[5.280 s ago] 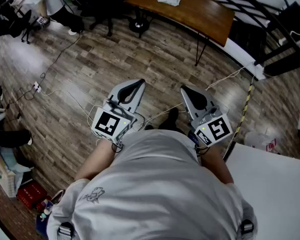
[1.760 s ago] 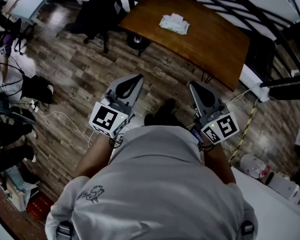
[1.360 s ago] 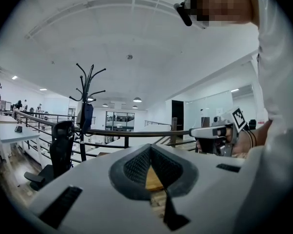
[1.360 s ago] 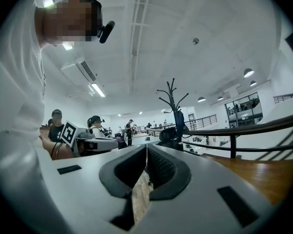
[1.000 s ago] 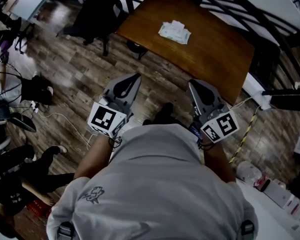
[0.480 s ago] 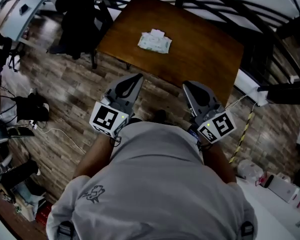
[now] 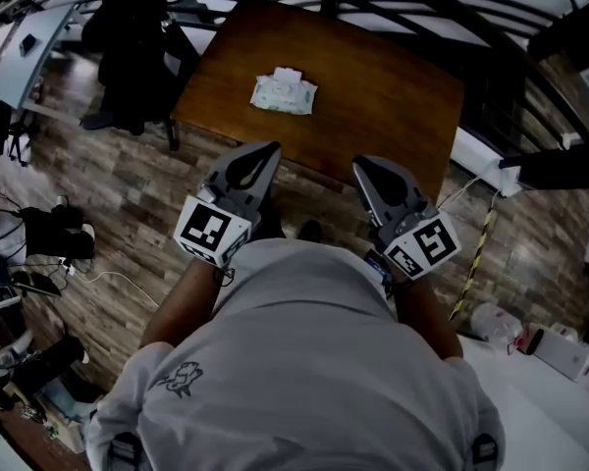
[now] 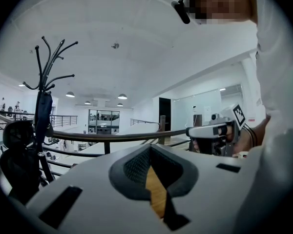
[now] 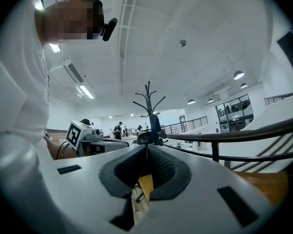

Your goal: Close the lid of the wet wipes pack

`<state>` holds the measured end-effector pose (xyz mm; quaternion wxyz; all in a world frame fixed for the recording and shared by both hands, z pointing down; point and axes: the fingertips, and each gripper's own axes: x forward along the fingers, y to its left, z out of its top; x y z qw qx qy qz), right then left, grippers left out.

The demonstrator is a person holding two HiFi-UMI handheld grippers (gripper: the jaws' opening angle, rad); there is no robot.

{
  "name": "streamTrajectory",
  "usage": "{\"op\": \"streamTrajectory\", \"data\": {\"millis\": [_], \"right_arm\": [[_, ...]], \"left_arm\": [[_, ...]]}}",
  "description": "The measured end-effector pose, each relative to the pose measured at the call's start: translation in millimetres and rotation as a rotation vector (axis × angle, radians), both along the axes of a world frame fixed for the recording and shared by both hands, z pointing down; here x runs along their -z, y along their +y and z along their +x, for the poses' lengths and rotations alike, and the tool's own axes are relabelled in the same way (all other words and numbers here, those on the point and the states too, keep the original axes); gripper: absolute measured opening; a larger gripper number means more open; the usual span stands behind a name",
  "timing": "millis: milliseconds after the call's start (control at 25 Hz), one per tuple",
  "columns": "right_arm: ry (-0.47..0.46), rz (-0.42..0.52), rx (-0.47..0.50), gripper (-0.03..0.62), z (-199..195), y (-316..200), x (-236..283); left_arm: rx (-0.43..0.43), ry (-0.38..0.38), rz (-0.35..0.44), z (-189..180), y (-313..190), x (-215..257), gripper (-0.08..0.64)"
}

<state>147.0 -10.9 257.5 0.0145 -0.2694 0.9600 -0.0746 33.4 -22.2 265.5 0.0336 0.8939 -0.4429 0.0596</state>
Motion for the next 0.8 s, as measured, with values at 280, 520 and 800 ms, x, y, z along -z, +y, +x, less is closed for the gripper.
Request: {"op": "streamTrajectory", "data": {"millis": [280, 520, 800], "right_arm": [[0.009, -0.021, -0.056, 0.035, -8, -19, -5], [0.014, -0.028, -0.097, 0.035, -25, -40, -4], [0.014, -0.027, -0.153, 0.035, -49, -69, -1]], "left_arm": [[-0.046, 0.013, 0.006, -9, -26, 3, 0.012], [-0.124, -0.041, 0.038, -13, -47, 6, 0.012], [-0.177, -0.023, 0.008, -38, -81, 1, 0.012]]}}
